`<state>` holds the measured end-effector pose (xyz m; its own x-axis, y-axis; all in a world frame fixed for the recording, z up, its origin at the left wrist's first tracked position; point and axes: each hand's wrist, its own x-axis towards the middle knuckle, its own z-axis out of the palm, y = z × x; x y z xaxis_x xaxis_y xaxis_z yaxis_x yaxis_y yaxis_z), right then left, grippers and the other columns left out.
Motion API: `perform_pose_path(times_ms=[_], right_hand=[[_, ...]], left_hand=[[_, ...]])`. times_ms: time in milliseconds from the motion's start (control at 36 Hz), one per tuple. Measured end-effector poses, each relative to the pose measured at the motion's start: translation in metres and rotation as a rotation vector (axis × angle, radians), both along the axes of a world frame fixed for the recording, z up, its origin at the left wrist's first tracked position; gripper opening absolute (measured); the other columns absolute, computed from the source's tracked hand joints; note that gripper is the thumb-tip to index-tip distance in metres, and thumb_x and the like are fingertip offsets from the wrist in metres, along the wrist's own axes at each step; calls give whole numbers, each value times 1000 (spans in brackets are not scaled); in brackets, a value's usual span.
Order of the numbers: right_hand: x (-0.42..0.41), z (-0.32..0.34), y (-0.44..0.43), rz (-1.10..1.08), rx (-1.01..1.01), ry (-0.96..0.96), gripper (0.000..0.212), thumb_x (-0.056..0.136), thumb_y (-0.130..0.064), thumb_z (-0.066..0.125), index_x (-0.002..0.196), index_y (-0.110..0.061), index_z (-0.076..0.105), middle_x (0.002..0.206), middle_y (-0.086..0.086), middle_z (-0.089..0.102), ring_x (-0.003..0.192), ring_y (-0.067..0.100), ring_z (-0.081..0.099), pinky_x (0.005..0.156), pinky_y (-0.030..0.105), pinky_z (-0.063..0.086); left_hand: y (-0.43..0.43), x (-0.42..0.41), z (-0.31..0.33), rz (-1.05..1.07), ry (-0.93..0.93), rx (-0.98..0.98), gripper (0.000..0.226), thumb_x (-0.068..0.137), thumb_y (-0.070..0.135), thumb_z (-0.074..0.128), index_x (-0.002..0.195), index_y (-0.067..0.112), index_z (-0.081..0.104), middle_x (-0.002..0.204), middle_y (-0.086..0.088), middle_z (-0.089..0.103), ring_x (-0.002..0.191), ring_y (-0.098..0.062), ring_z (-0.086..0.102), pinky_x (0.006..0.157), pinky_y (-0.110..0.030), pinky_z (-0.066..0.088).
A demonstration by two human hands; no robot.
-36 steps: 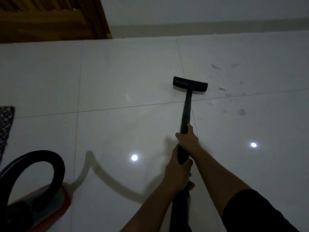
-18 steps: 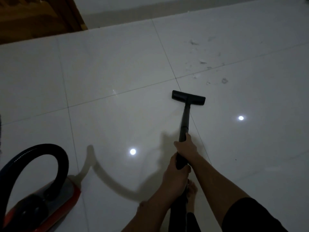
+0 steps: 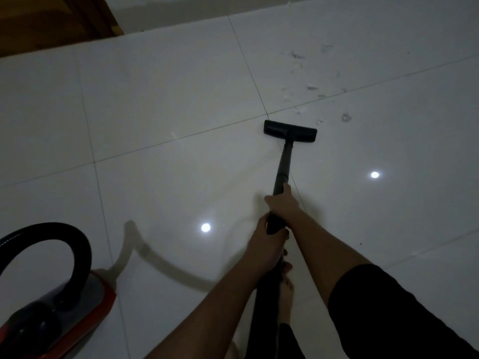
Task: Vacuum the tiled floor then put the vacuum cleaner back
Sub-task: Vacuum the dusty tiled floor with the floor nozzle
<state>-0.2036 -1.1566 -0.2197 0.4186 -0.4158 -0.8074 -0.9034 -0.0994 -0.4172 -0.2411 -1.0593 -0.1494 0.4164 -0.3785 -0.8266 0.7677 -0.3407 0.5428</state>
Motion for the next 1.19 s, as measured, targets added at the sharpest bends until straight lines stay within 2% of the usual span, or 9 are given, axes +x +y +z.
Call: perform_pose_path(times_ms=[250, 361, 611, 722, 861, 972, 1028, 1111, 1194], right_hand=[[29, -5, -52, 13, -47, -41, 76, 92, -17, 50, 154, -18, 6, 126, 20, 53, 84, 23, 50, 72, 30, 41], [34, -4, -71, 11, -73, -50, 70, 93, -15, 50, 152, -15, 12, 130, 20, 51, 92, 28, 53, 74, 30, 40], [42, -4, -91, -8, -78, -60, 68, 92, -14, 50, 150, -15, 15, 129, 21, 49, 83, 23, 49, 64, 28, 41], [52, -7, -84, 0, -61, -89, 63, 93, -12, 48, 148, -14, 19, 136, 18, 44, 106, 30, 54, 77, 28, 38], [60, -10, -81, 53, -74, -72, 61, 95, -12, 46, 149, -14, 19, 141, 17, 40, 122, 31, 49, 81, 26, 36], [61, -5, -86, 190, -149, -36, 53, 96, -9, 43, 146, -2, 26, 144, 14, 34, 114, 31, 53, 90, 32, 47], [58, -4, -91, 155, -146, -34, 54, 96, -10, 45, 145, -4, 25, 140, 15, 38, 99, 26, 54, 85, 29, 47], [49, 0, -96, 123, -132, -24, 56, 95, -11, 45, 146, -6, 22, 139, 14, 38, 97, 27, 54, 81, 32, 48], [34, 6, -98, -2, -92, -42, 66, 93, -13, 47, 150, -15, 13, 130, 21, 47, 79, 23, 51, 61, 29, 45]], left_hand=[[-54, 28, -12, 37, 19, -13, 42, 94, 20, 49, 134, 25, 39, 81, -10, 51, 62, -20, 52, 40, -23, 44], [-74, 32, -12, 39, 28, -15, 40, 95, 24, 51, 133, 27, 40, 78, -11, 52, 57, -19, 52, 38, -21, 44], [-93, 42, -15, 7, -17, 6, 34, 93, 27, 53, 126, 28, 44, 77, -11, 52, 51, -19, 51, 37, -19, 42], [-89, 50, -15, 1, -54, 15, 27, 95, 26, 50, 120, 26, 44, 79, -10, 52, 52, -19, 50, 36, -18, 41], [-88, 58, -13, 24, -32, -4, 6, 95, 25, 48, 91, 29, 47, 81, -9, 52, 55, -18, 48, 36, -17, 42], [-91, 59, -16, 39, -1, -24, 13, 95, 20, 47, 109, 20, 46, 78, -8, 49, 56, -18, 47, 35, -17, 42], [-93, 57, -15, 26, 7, -42, 19, 95, 17, 47, 113, 21, 46, 79, -9, 48, 56, -18, 47, 36, -18, 42], [-96, 49, -9, -11, 5, -50, 30, 94, 12, 45, 123, 21, 43, 80, -9, 47, 55, -17, 47, 36, -17, 42], [-96, 36, 2, -60, -2, -64, 39, 95, 11, 44, 132, 23, 38, 80, -9, 46, 56, -16, 47, 36, -17, 43]])
